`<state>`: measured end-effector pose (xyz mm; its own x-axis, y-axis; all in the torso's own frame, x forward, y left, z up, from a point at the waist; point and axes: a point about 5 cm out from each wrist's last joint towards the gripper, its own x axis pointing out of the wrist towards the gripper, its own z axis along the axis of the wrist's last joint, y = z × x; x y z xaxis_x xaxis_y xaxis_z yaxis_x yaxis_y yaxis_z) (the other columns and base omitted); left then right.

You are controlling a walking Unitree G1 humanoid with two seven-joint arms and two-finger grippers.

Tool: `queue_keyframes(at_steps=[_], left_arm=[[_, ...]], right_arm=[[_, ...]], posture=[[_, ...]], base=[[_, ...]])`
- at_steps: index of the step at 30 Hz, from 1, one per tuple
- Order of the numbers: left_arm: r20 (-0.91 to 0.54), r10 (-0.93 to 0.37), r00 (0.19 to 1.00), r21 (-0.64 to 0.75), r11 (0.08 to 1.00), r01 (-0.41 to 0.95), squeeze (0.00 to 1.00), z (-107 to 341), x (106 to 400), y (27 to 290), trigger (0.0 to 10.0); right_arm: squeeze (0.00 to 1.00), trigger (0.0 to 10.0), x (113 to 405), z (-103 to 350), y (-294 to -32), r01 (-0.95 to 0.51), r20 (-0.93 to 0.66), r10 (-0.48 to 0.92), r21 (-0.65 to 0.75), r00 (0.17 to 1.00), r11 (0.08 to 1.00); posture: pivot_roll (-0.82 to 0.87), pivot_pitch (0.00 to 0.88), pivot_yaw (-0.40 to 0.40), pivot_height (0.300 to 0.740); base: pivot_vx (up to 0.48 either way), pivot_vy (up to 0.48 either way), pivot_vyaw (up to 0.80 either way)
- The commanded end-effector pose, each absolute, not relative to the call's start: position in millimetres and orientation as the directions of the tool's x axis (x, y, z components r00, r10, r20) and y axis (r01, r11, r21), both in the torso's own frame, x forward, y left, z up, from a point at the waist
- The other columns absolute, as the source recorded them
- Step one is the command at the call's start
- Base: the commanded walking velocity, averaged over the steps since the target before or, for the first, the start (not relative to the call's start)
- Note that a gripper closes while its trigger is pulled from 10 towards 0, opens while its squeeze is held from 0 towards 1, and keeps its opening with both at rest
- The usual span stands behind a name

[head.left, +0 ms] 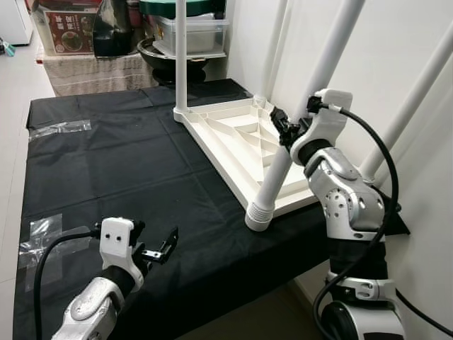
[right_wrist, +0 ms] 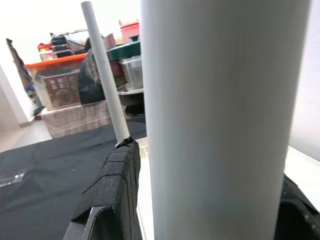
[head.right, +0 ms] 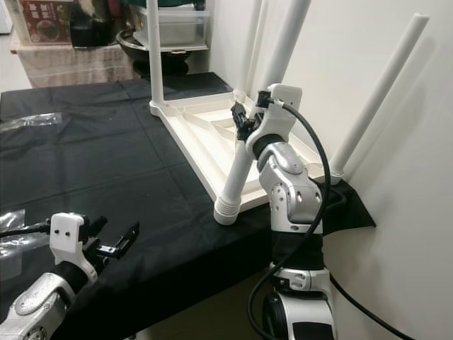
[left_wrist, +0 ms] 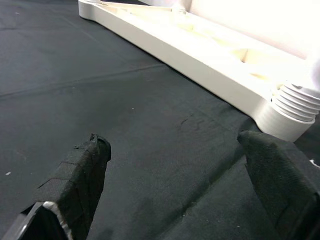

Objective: Building children table

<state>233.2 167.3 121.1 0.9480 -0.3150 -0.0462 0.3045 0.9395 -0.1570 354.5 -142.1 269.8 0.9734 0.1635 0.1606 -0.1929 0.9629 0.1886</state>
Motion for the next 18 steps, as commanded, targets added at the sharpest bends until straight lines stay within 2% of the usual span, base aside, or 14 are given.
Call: queue_keyframes(at_steps=[1,12,18], left_arm=[[-0.054,-0.32,0.946,-0.162,0.938,0.308,0.0,117.3,233.2,165.0,10.0],[-0.056,-0.327,0.943,-0.164,0.935,0.314,0.0,115.9,233.1,163.7,10.0],[-0.056,-0.328,0.943,-0.163,0.935,0.315,0.0,115.5,233.4,163.8,10.0]], right_arm=[[0.0,10.0,355.7,273.5,-143.4,-0.211,0.172,0.178,0.193,0.969,0.958],[0.0,10.0,354.9,275.0,-136.2,-0.34,0.181,0.311,0.163,0.933,0.926],[0.0,10.0,357.6,269.3,-141.1,-0.351,0.158,0.329,0.136,0.931,0.926]], posture=[[0.05,0.0,-0.093,0.74],[0.05,0.0,-0.091,0.74],[0.05,0.0,-0.092,0.74]], base=[[0.0,0.0,0.0],[0.0,0.0,0.0],[0.0,0.0,0.0]])
